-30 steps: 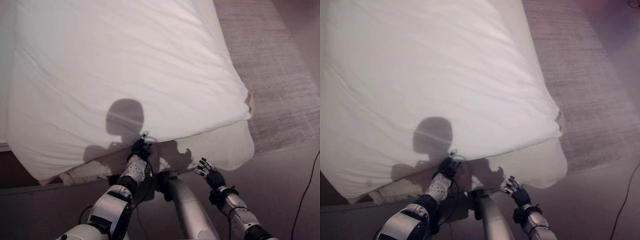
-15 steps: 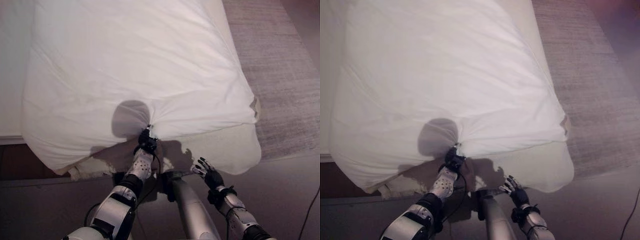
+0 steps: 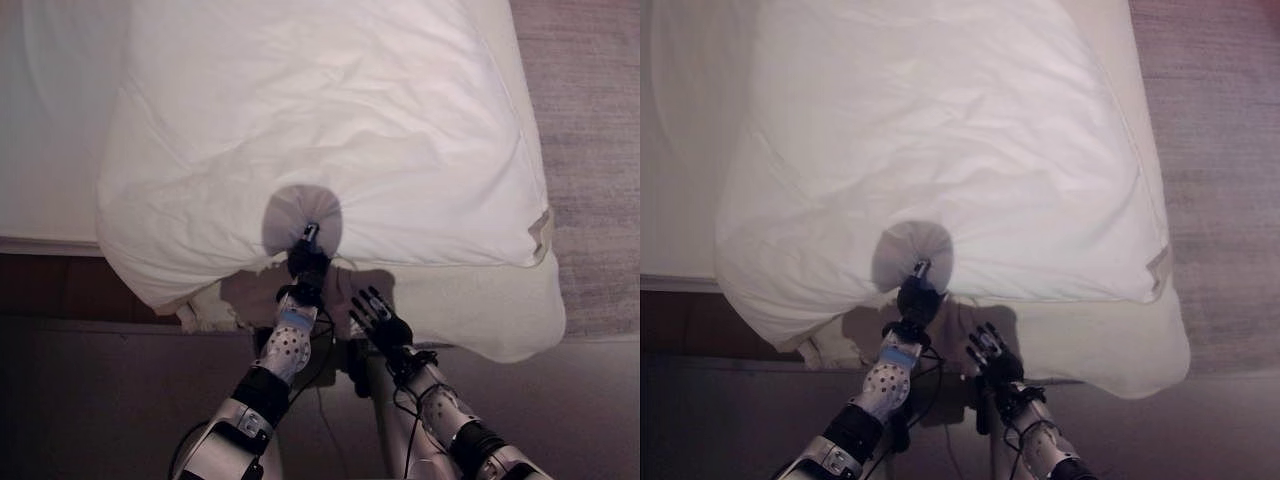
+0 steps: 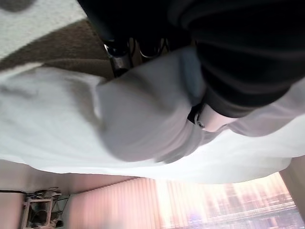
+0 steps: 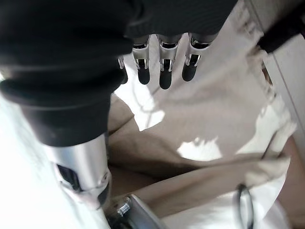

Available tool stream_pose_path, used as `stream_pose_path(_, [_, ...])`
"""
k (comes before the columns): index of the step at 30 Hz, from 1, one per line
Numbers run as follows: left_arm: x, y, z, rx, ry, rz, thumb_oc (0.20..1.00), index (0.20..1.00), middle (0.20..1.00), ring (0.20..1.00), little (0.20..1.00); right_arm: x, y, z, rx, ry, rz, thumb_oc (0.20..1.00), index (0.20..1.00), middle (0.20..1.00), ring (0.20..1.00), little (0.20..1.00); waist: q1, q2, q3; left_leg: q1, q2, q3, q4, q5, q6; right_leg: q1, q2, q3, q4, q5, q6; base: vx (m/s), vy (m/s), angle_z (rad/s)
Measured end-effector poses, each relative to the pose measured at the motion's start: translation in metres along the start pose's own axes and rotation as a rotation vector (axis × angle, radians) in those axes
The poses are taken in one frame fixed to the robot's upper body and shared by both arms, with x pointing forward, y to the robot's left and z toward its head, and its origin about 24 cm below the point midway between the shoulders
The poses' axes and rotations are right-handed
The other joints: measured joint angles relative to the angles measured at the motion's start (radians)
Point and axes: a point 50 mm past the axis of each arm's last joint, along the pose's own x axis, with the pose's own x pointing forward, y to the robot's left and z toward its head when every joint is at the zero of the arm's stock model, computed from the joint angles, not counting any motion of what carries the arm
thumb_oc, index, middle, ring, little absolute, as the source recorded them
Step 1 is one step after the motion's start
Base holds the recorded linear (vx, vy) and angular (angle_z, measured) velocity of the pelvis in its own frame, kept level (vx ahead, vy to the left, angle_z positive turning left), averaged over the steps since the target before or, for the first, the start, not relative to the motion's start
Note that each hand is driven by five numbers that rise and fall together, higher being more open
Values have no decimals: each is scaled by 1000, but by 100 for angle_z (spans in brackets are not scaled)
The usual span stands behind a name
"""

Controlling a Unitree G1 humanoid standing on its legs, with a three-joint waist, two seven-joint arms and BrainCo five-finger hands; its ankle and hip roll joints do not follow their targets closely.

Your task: Make the bed

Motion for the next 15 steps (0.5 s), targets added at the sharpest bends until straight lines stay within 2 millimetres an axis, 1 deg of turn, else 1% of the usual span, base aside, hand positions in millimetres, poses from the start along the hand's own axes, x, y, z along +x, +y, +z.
stream_pose_path(2, [0,-14,5,-17,-26,-52,200,200,200,200,200,4,6,0,60,-4,15,1000,1000,1000,1000,1000,5,1,6,10,-5,-10,-14,13,0,5,-4,-7,-2,0,0,18,-4,22])
stream_pose_path(3, [0,-19,10,-23,-51,-68,200,200,200,200,200,10,15,-1,92,-6,46,1000,1000,1000,1000,1000,23,6,9,13,-8,-15,-25,19,-2,9,-7,-18,-3,0,0,21,-6,17])
stream_pose_path(5, [0,-25,14,-28,-72,-88,200,200,200,200,200,14,23,0,133,-18,72,1000,1000,1000,1000,1000,32,7,11,15,-11,-20,-32,26,-2,11,-9,-20,-5,0,-1,7,-3,11])
stream_pose_path(9, [-1,-25,20,-25,-100,-85,200,200,200,200,200,15,25,0,161,-22,78,1000,1000,1000,1000,1000,36,8,12,14,-15,-23,-32,29,0,13,-12,-23,-5,0,-1,3,-1,5])
stream_pose_path(11, [-1,-24,23,-13,-104,-70,200,200,200,200,200,18,29,4,191,-41,87,1000,1000,1000,1000,1000,36,11,14,14,-18,-32,-32,30,2,16,-15,-27,-5,0,-1,21,46,5])
stream_pose_path(12, [-2,-24,27,-8,-114,-60,200,200,200,200,200,18,31,8,214,-60,93,1000,1000,1000,1000,1000,39,16,17,13,-21,-37,-34,30,2,19,-18,-32,-4,-1,0,27,77,14])
stream_pose_path(13, [-3,-29,31,-2,-141,-53,200,200,200,200,200,19,39,26,280,-141,132,1000,1000,1000,1000,1000,36,24,22,9,-22,-41,-36,33,4,19,-23,-40,-1,-2,1,11,44,19])
stream_pose_path(14, [-4,-31,37,7,-184,-45,200,200,200,200,200,18,53,45,342,-246,204,1000,1000,1000,1000,1000,36,35,28,11,-25,-46,-42,36,10,19,-27,-45,0,-3,1,19,32,17])
stream_pose_path(15, [-4,-30,40,10,-207,-36,200,200,200,200,200,19,59,54,351,-287,234,1000,1000,1000,1000,1000,35,38,29,13,-24,-46,-45,38,11,19,-27,-45,0,-3,1,14,52,7])
